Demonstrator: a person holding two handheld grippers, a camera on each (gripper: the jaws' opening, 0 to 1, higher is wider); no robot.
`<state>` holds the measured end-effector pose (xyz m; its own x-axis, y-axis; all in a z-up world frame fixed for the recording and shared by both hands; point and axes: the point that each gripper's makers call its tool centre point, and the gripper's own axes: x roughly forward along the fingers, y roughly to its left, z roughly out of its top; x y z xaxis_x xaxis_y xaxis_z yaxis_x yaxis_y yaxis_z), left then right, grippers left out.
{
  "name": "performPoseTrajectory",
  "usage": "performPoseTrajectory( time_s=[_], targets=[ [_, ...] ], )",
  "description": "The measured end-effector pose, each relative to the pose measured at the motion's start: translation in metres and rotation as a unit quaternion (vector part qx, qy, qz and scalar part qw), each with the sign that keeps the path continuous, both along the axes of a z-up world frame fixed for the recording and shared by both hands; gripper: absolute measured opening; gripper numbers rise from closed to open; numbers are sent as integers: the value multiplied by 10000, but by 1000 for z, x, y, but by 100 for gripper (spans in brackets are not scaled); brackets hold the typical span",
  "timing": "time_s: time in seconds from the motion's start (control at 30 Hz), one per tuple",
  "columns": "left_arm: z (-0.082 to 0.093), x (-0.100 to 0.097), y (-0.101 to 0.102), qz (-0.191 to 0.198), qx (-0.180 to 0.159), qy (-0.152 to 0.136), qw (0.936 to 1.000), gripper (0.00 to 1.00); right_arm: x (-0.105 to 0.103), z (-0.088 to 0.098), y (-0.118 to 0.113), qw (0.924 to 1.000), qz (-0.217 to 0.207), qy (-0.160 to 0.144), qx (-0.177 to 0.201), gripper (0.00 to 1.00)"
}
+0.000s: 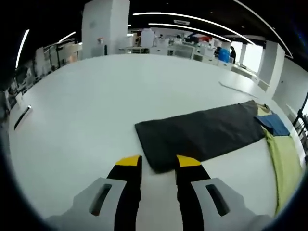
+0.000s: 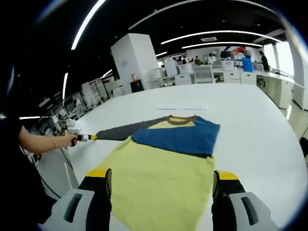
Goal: Fold the garment on the visible template until the final outline fits inside the template.
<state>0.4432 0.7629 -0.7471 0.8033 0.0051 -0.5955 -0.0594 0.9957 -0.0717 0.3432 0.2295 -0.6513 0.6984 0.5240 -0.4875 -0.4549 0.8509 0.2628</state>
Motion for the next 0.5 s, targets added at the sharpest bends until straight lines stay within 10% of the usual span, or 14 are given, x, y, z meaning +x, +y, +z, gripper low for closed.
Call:
performPoseTrajectory(
  time_s=[0.5],
  targets=[
    [0,-9,1,447,216,480,9976,11,-1,1,0,9998,43,-160,-117,94]
  ],
)
